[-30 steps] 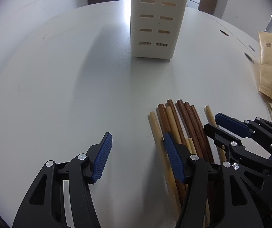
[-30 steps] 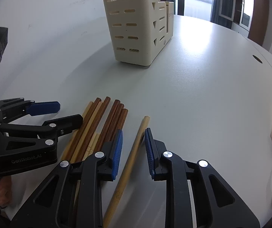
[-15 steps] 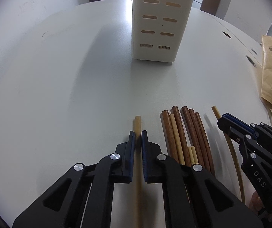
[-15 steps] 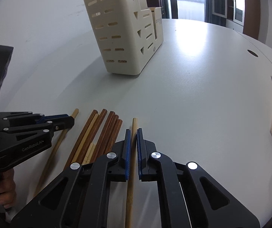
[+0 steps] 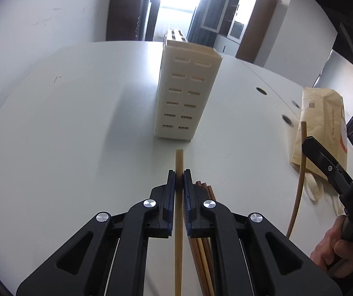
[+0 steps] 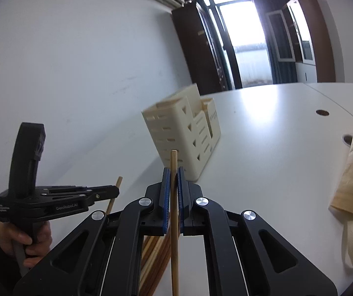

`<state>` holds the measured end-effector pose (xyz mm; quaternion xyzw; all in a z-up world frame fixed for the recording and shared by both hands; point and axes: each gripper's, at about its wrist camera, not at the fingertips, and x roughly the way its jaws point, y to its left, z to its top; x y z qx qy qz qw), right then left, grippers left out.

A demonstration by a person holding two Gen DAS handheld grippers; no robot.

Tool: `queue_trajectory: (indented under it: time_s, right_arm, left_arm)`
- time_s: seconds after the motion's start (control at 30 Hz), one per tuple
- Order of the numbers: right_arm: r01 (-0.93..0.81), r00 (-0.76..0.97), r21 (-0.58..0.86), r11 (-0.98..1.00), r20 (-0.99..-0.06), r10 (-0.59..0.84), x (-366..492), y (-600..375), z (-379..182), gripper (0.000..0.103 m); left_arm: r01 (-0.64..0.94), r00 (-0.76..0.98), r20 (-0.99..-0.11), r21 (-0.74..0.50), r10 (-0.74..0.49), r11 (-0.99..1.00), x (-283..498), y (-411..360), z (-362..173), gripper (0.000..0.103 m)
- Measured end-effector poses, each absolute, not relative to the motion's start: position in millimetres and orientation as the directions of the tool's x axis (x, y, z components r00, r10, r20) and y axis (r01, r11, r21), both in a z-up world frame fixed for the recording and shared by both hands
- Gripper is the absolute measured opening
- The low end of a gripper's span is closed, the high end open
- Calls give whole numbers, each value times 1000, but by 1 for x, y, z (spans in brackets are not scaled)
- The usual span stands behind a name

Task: Organize utensils
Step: 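Lift the chopstick upright with the right gripper over the cream holder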

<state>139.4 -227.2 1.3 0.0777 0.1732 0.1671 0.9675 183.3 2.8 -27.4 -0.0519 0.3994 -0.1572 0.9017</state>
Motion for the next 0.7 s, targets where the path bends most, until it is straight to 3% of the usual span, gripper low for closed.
queue_trajectory:
  time_s: [0.2, 0.7]
  right_arm:
    - [-332, 910, 183, 925, -195, 366, 124, -227, 42, 7]
    - [-408, 906, 146, 901, -52, 419, 163, -220, 110, 7]
  left_arm:
    - [266, 693, -628, -232, -353, 936, 170, 7, 16, 6]
    - [313, 804, -446, -244, -392, 918, 189, 18, 117, 6]
